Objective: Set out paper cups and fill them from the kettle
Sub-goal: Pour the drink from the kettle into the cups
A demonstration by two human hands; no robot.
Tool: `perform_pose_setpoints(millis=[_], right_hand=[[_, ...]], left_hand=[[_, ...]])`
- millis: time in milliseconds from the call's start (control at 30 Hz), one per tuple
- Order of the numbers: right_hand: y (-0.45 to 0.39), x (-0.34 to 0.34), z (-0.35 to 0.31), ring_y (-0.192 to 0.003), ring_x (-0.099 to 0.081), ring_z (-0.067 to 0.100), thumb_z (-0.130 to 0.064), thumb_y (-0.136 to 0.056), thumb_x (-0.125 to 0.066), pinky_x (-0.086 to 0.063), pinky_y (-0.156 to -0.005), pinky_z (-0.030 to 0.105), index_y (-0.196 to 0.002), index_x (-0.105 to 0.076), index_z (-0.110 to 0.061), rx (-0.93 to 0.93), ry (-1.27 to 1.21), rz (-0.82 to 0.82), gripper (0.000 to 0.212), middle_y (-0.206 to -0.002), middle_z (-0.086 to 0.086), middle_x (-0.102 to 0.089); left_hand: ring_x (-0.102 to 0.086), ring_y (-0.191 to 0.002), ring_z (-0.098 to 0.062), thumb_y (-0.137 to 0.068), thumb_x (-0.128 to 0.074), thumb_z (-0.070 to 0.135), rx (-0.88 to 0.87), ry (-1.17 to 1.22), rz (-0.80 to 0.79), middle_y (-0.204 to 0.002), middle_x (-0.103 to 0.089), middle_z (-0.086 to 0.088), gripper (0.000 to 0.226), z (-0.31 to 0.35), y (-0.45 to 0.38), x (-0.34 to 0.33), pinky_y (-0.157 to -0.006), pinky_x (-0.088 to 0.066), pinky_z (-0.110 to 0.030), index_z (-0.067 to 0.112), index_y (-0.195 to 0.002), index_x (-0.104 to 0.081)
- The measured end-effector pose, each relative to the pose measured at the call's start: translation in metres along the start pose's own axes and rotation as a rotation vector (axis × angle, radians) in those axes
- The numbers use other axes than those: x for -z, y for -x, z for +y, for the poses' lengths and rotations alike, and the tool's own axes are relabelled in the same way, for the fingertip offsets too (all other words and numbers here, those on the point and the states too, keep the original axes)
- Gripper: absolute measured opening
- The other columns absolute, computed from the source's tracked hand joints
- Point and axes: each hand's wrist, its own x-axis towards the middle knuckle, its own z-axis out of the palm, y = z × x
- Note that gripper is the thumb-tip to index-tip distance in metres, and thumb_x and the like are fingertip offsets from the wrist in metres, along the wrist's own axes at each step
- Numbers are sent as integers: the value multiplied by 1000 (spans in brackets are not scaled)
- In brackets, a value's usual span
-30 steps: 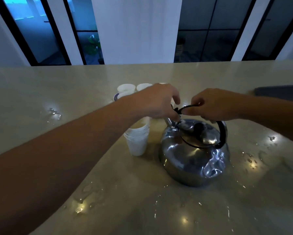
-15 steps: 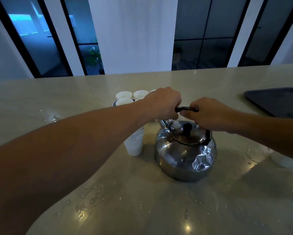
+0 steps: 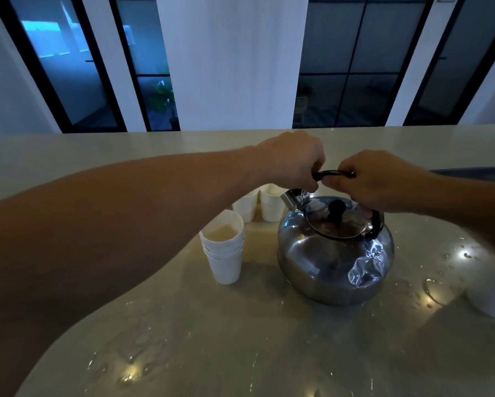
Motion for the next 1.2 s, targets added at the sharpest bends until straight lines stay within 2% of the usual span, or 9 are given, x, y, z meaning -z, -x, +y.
perform_pose_setpoints(millis=[100,200,300,500,633,800,967,1200], right_hand=[[-10,11,-1,-56,-56,17,-46,-98,-51,-41,-55,28,-77,-61,-13,-2,25,24,41,-63,6,-61],[-20,16,-1,-58,-55,19,-46,-99,-51,-40,-56,30,-80,-63,-10,0,36,46,42,-63,8,-61],[-30,17,-1,-59,-57,19,-47,-98,-51,-40,-54,29,-82,-65,-10,3,73,69,42,-65,8,-62],[-50,20,-2,-54,-57,19,-44,-99,-52,-38,-53,28,-78,-61,-10,11,72,64,40,-60,7,-60],[-65,19,-2,-54,-54,18,-50,-97,-53,-36,-51,28,-74,-60,-9,32,136,65,48,-62,6,-58],[-80,17,-3,-56,-55,16,-50,-94,-57,-35,-51,24,-73,-61,-12,59,149,63,44,-68,6,-61],[-83,13,-7,-57,-56,17,-49,-93,-59,-36,-51,24,-73,-62,-13,61,152,51,41,-70,7,-62],[-82,11,-8,-55,-51,15,-48,-95,-58,-35,-51,25,-74,-62,-13,55,179,43,41,-67,5,-59]], left_hand=[[-49,-65,-6,-83,-73,34,9,-2,15,-80,-59,6,14,-4,-10,9,-51,-29,-21,23,-86,-65],[-51,-65,-8,-81,-74,36,26,1,37,-71,-53,10,15,-10,-17,12,-50,-31,-23,24,-86,-66],[-57,-73,-14,-80,-74,39,37,-12,47,-73,-57,9,16,-17,-23,14,-53,-33,-25,25,-85,-67],[-57,-77,-18,-82,-72,40,72,-13,97,-84,-60,4,20,-27,-33,9,-59,-38,-29,23,-91,-67],[-57,-76,-19,-83,-71,38,108,-3,119,-75,-54,5,21,-32,-37,-2,-53,-33,-26,21,-95,-67],[-56,-79,-21,-83,-69,37,143,-4,147,-85,-59,1,22,-42,-38,-12,-51,-29,-25,22,-99,-68],[-58,-81,-24,-84,-67,37,151,-1,149,-82,-56,1,21,-48,-38,-18,-57,-33,-28,23,-98,-69],[-59,-84,-22,-86,-68,41,130,11,130,-89,-63,1,21,-49,-38,-20,-53,-29,-26,24,-99,-69]])
